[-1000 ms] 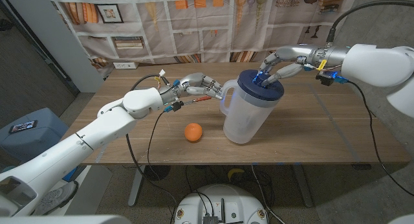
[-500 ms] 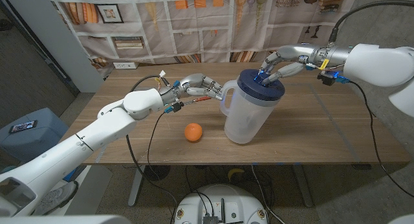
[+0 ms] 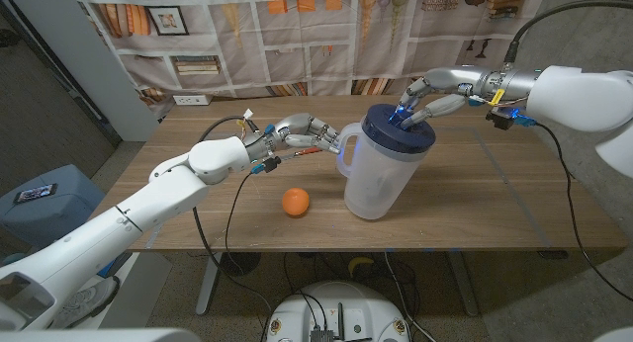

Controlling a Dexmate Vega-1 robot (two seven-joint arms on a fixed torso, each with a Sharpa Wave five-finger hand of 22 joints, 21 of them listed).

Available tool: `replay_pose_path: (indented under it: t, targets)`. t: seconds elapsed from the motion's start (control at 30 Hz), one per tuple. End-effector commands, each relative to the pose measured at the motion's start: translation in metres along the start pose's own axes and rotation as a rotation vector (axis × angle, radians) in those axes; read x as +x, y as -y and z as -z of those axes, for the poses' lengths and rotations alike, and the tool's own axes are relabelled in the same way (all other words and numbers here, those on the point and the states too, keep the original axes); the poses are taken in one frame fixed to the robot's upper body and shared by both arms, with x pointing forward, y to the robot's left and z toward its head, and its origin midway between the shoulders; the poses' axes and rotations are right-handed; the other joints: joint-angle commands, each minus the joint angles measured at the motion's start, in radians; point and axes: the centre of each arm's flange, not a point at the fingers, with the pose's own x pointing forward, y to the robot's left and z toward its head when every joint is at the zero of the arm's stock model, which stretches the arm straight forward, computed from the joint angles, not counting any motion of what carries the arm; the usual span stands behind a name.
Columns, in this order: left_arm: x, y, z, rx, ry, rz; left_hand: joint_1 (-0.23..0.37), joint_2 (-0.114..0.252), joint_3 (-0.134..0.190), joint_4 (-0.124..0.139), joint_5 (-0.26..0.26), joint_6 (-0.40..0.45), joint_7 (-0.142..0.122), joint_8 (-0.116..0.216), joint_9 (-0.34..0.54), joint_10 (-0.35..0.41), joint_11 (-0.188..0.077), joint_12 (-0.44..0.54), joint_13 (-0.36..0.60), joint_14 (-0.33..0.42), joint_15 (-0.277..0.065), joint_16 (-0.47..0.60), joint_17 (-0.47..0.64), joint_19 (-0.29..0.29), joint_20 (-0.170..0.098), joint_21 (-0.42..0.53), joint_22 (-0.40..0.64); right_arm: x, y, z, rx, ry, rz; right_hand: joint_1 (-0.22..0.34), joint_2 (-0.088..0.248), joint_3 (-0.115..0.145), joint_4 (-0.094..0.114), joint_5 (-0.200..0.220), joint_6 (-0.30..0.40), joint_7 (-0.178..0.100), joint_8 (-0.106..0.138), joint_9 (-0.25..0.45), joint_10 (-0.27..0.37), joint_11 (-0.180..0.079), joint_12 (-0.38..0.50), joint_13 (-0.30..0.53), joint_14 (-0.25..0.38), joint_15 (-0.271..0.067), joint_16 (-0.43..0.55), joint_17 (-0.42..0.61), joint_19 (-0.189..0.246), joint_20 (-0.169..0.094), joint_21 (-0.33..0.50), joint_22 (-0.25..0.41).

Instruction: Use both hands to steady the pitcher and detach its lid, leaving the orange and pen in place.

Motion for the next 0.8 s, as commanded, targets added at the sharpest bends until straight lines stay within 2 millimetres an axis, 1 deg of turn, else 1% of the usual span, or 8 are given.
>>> replay_pose_path:
  t: [0.03,0.8]
  targets:
    - [-0.0007,-0.0007,0.0029,-0.006,-0.009,-0.005,0.118,0.124,0.001,0.004,0.003,0.019,0.010,0.009,0.005,0.019,-0.016,0.004,0.004,0.006,-0.040,0.003,0.003,0.006,-0.137,-0.001,0.002,-0.0005,0.0045,-0.0012,-0.005,0.007,0.010,0.052,0.076,0.003,-0.005,0.007,0.066,-0.055,0.024,0.004,0.036,-0.025,-0.001,0.004,0.009,-0.144,0.008,0.002,0.013,-0.001,0.002,0.003]
    - [-0.0021,-0.0015,0.0091,-0.011,-0.021,-0.017,0.119,0.125,-0.002,0.004,0.004,0.018,0.009,0.009,0.005,0.020,-0.015,0.004,0.004,0.005,-0.040,0.003,0.003,0.007,-0.137,-0.001,0.002,0.0001,0.0114,-0.0050,-0.016,0.023,0.029,0.052,0.075,0.000,-0.005,0.007,0.073,-0.055,0.023,-0.002,0.043,-0.025,-0.006,0.003,0.014,-0.143,0.006,0.001,0.016,0.000,0.000,0.003]
